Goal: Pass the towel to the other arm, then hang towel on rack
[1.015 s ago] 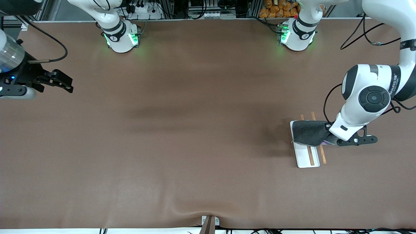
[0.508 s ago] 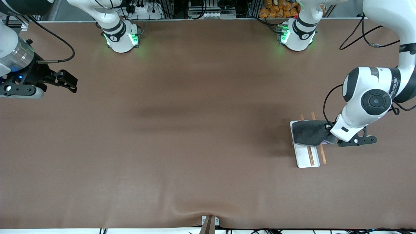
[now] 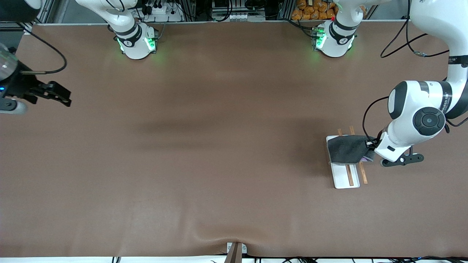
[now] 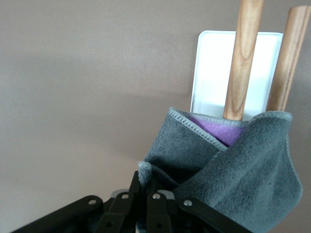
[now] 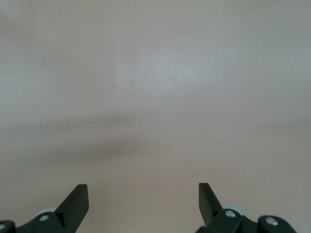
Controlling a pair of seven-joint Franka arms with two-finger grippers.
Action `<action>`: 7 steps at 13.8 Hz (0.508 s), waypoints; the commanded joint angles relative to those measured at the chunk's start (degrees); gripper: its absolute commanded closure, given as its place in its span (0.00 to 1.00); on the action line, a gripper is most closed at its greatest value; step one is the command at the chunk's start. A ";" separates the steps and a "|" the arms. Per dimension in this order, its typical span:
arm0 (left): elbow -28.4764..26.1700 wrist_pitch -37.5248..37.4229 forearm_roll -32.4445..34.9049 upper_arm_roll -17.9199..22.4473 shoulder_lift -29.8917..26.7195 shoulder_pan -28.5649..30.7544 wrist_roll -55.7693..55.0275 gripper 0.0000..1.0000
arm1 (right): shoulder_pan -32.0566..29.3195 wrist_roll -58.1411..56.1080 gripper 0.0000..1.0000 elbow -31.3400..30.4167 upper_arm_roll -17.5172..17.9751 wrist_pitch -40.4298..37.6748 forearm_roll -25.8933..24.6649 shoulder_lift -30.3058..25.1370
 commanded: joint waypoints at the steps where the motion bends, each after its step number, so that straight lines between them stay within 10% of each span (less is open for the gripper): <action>1: -0.17 0.55 -0.91 -0.41 -0.20 0.43 0.29 0.91 | 0.93 -0.84 0.00 1.57 -0.18 -0.96 0.50 0.65; 7: -0.17 2.21 -0.91 -0.41 1.29 1.66 0.37 0.88 | 2.16 -0.75 0.00 1.66 0.08 -0.78 0.59 0.65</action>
